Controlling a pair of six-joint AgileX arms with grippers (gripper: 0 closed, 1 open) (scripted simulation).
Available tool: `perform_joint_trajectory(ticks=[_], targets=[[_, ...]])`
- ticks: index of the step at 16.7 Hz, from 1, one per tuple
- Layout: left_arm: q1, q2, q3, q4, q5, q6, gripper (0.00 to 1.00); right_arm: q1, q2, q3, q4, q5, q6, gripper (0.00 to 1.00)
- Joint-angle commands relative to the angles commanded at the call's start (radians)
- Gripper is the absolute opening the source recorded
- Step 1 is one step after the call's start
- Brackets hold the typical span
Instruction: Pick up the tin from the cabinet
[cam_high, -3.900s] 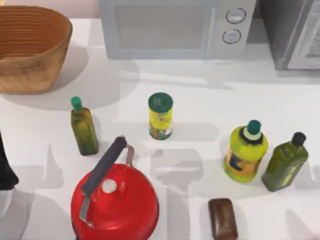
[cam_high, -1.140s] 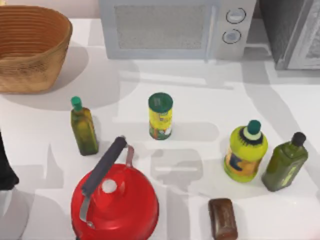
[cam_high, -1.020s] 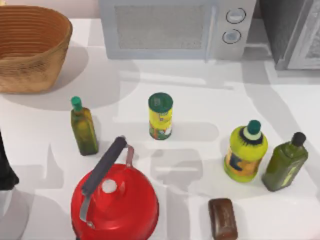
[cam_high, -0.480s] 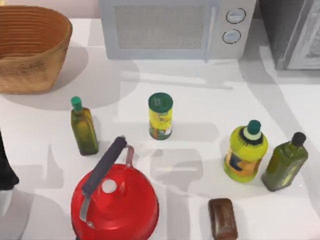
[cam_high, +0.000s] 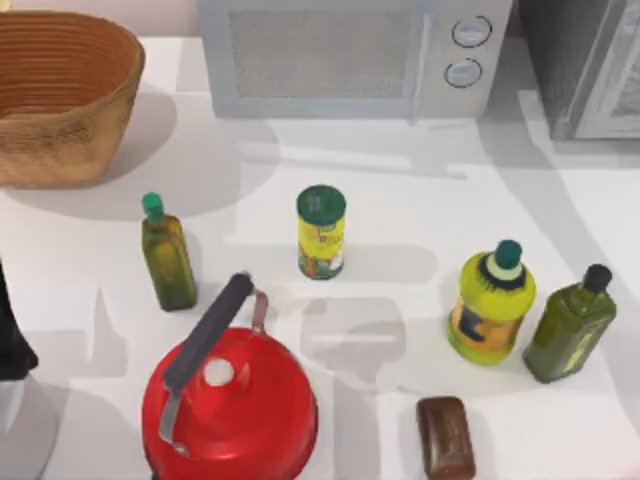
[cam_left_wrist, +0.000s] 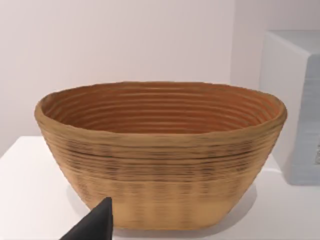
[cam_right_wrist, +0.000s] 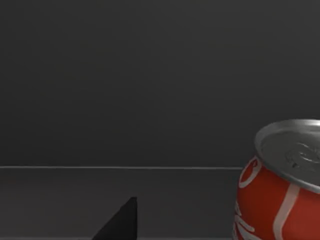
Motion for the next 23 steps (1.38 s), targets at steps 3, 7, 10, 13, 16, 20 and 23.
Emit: perform_joint_trajectory(ticks=[3,7,10,13,16,20,23], targets=[[0.000,0.000,0.000,0.000,0.000,0.000,1.00,0.000,0.000,0.000,0.000,0.000,0.000,0.47],[0.000,0.000,0.000,0.000,0.000,0.000,1.00,0.000,0.000,0.000,0.000,0.000,0.000,0.17],[0.000,0.000,0.000,0.000,0.000,0.000,1.00,0.000,0.000,0.000,0.000,0.000,0.000,0.00],[0.000,0.000,0.000,0.000,0.000,0.000,1.00,0.000,0.000,0.000,0.000,0.000,0.000,0.00],[0.000,0.000,0.000,0.000,0.000,0.000,1.00,0.000,0.000,0.000,0.000,0.000,0.000,0.00],[0.000,0.000,0.000,0.000,0.000,0.000,1.00,0.017,-0.016,0.002,-0.016,0.016,0.001,0.00],[0.000,0.000,0.000,0.000,0.000,0.000,1.00,0.107,-0.106,0.001,-0.108,0.105,0.000,0.00]])
